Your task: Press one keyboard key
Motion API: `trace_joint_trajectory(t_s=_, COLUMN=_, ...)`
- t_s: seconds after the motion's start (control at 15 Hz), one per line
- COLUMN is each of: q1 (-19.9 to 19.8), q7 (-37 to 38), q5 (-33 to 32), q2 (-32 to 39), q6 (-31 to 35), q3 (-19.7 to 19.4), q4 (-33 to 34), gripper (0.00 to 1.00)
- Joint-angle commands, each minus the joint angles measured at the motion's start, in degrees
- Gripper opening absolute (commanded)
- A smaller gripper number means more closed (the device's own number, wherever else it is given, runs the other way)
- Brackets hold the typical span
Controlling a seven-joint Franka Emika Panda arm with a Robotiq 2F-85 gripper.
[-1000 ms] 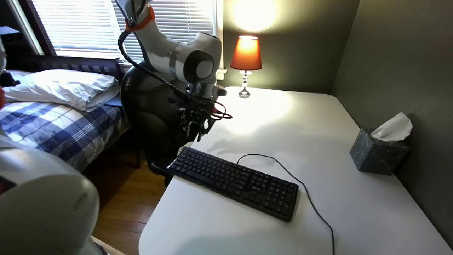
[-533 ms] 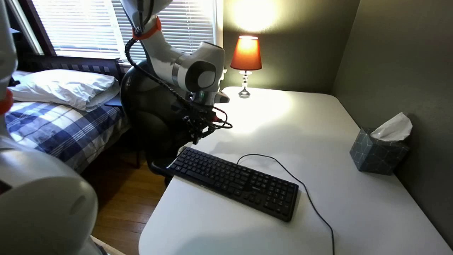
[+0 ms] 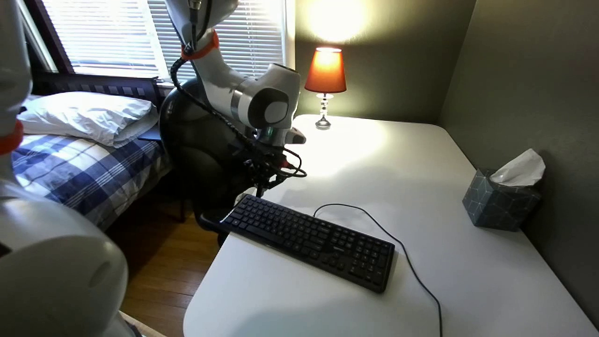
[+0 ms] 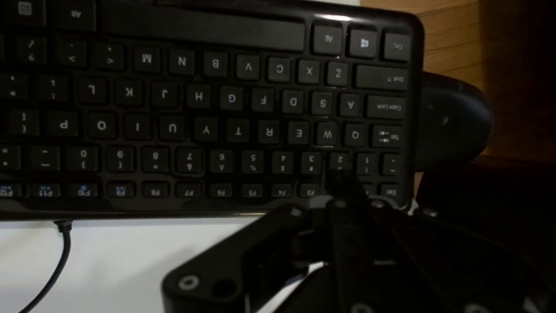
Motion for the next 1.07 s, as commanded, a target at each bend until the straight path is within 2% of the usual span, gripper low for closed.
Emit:
trace_joint_trajectory(t_s=0.0, q1=-0.6, q7=1.9, q5=0.2, q2=1.6, q6=0.4, q3=0.7, q4=0.8, gripper=0.00)
trace_joint_trajectory(t_s=1.0, q1=-1.0, q7=4.9, q5=0.0, q2=5.7, q6=-0.9, q3=0.8, q4=4.4, gripper=0.00)
